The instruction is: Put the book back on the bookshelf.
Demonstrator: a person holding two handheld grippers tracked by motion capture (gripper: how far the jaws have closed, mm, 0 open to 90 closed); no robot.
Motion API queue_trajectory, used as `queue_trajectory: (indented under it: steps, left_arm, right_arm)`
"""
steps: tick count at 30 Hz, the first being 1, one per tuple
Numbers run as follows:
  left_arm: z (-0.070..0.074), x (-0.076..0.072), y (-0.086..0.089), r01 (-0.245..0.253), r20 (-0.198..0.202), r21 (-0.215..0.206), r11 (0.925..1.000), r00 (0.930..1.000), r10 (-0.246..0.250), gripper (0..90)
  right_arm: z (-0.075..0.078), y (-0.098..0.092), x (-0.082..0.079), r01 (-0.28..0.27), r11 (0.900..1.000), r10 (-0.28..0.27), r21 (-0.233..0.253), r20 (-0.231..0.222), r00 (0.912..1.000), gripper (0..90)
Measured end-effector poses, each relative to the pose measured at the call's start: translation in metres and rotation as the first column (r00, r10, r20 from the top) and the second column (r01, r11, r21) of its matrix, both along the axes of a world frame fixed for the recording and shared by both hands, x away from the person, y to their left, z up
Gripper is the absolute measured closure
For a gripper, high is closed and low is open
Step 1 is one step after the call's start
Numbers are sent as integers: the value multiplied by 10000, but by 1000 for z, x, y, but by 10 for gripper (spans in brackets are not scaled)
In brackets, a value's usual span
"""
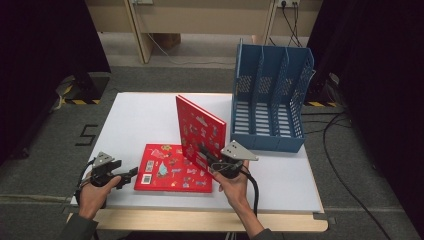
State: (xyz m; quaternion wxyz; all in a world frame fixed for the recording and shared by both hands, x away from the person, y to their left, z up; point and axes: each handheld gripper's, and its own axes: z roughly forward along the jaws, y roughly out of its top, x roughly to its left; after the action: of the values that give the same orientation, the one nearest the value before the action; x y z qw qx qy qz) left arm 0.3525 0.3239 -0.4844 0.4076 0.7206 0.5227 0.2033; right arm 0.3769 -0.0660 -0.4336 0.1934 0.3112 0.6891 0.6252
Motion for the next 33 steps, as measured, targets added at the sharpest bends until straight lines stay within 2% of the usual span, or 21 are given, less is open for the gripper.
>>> queue_trajectory:
  steps: [1,3,6,18,25,28,30,33]
  left_arm:
    - [0,0,0,-5,-2,7,10000,10000,5,232]
    - [0,0,0,-13,1,-4,10000,10000,13,232]
    - [0,0,0,-5,2,-2,10000,10000,5,232]
    - [0,0,2,-63,35,8,10000,10000,63,232]
    - [0,0,2,-87,47,31,10000,10000,87,227]
    - [0,0,2,-132,44,29,9999,9999,132,219]
    - [0,0,2,-148,30,63,9999,9999,147,214]
    - [0,0,2,-230,51,60,9997,9997,230,198]
  right_arm:
    - [0,0,1,11,10000,-10,-59,156,9999,794]
    - [2,0,0,-10,10000,10,-18,5,10000,794]
    - [4,-2,-1,-24,9999,25,-158,61,10000,794]
    - [19,-11,-5,292,9996,-288,-66,513,9983,795]
    - [33,-21,-11,441,9990,-447,82,860,9953,795]
    - [38,-27,-15,522,9986,-532,123,942,9941,795]
    - [41,-31,-18,580,9982,-592,169,844,9947,795]
    - [44,-38,-21,675,9976,-688,163,1024,9924,796]
